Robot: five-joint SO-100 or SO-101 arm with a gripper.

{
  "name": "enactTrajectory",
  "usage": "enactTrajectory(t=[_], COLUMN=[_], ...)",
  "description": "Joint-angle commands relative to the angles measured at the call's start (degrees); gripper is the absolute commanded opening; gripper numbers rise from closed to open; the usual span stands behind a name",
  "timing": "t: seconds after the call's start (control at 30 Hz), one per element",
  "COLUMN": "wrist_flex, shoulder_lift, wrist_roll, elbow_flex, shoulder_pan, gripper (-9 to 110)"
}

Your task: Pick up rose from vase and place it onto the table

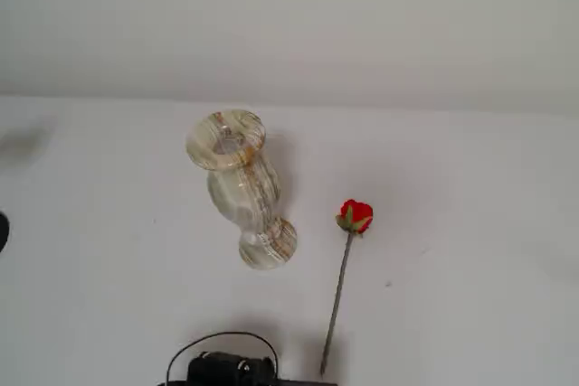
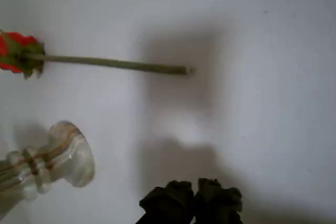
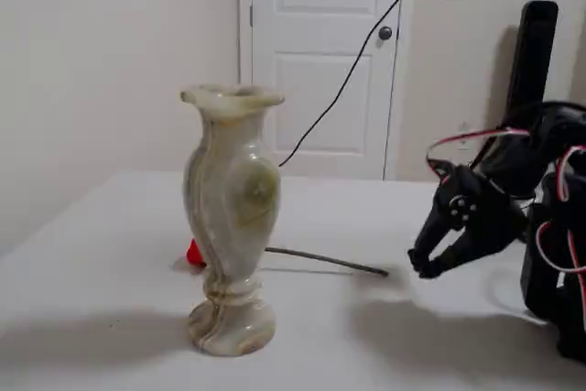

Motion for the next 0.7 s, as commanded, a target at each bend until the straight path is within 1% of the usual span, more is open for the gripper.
enactTrajectory(t=[0.0,0.67], wrist_flex=[-1.6,-1.6], shoulder_lift=[-0.1,-0.1], wrist_roll=[0.7,0.6], elbow_flex=[-0.1,-0.1], shoulder_pan=[0.8,0.7], gripper=[0,0])
